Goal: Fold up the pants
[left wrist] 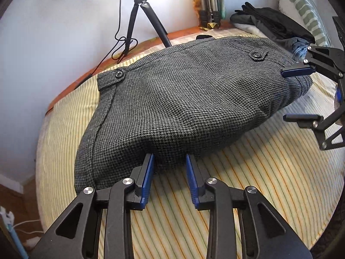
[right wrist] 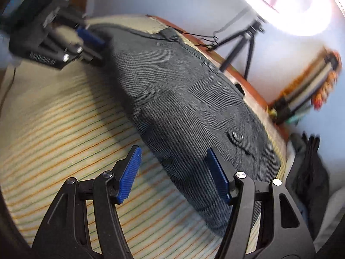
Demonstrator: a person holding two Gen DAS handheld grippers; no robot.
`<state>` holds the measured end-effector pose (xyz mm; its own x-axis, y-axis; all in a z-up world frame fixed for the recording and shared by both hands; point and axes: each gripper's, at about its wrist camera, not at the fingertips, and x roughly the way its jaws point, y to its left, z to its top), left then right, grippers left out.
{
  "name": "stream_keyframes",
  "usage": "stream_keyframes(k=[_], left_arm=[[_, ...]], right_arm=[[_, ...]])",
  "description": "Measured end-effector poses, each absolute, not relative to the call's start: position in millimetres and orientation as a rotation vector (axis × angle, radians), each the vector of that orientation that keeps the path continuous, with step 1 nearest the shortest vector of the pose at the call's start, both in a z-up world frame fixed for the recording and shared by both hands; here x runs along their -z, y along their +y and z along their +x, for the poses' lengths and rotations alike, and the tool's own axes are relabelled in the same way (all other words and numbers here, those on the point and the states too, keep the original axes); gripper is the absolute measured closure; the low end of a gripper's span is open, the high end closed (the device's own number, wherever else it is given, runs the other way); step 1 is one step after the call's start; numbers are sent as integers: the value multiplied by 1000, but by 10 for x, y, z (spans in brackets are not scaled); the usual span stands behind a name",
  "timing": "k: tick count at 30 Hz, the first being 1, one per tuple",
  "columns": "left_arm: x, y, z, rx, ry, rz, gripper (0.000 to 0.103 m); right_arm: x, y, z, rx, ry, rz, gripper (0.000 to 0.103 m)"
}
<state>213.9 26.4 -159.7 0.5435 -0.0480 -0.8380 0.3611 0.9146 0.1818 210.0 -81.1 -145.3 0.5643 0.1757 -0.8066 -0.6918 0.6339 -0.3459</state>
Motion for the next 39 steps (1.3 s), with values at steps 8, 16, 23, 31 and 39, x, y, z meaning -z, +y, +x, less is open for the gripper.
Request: stream_keyframes(k=[8, 16, 23, 31, 39], left_arm=[[1466, 367, 2321, 245, 949, 331, 77], [1199, 414, 2382, 263, 885, 279, 77], [1276, 182, 2019, 386, 892, 359, 77], [1503, 269, 2441, 321, 936, 375, 74], [1446, 368, 2717, 316, 930, 343, 74]], right_arm=[[1431, -776, 2387, -633, 889, -737, 87], [1194, -902, 2729, -674, 956, -576, 94], [987, -1011, 2992, -724, 985, -479, 96], [847, -1047, 3120, -671, 959, -474, 96], [803, -809, 2615, -811, 934, -406, 57]])
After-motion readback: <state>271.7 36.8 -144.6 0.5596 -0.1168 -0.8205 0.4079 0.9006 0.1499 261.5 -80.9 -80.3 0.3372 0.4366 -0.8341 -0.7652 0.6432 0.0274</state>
